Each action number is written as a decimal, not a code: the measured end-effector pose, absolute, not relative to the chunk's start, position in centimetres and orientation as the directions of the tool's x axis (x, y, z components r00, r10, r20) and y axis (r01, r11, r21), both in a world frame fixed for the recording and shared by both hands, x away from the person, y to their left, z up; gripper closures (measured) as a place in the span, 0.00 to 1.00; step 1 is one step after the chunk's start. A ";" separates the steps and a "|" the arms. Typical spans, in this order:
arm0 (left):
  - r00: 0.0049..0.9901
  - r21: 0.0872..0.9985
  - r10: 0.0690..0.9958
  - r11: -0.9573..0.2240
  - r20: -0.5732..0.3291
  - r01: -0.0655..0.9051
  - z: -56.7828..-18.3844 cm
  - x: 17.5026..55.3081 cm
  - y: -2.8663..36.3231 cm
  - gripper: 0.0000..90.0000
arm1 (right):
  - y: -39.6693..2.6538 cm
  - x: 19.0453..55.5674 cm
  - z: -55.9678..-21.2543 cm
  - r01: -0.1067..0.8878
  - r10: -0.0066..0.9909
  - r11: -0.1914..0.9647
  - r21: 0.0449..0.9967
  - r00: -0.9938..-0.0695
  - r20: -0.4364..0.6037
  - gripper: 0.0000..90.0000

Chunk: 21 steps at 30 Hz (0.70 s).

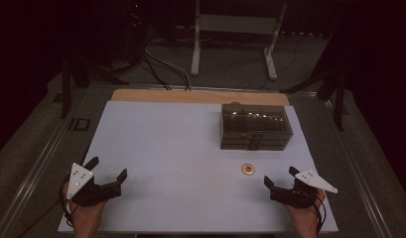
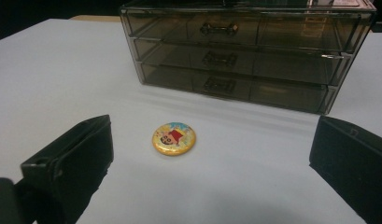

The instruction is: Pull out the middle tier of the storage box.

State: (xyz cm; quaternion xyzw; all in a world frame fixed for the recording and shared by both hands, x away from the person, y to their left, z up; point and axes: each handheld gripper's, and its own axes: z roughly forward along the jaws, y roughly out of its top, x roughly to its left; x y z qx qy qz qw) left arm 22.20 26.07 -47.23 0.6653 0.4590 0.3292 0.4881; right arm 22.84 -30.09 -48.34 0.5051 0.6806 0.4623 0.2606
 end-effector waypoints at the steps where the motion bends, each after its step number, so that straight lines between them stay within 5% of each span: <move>1: 0.361 0.952 0.932 -0.102 -0.010 0.290 -47.2 22.2 26.0 0.01 | -30.1 22.9 -48.3 0.445 0.928 0.064 0.893 -0.356 0.111 0.00; 21: 0.347 0.948 0.938 -0.105 -0.007 0.301 -47.6 22.4 25.9 0.01 | -28.7 24.8 -47.0 0.422 0.931 0.074 0.904 -0.355 0.090 0.00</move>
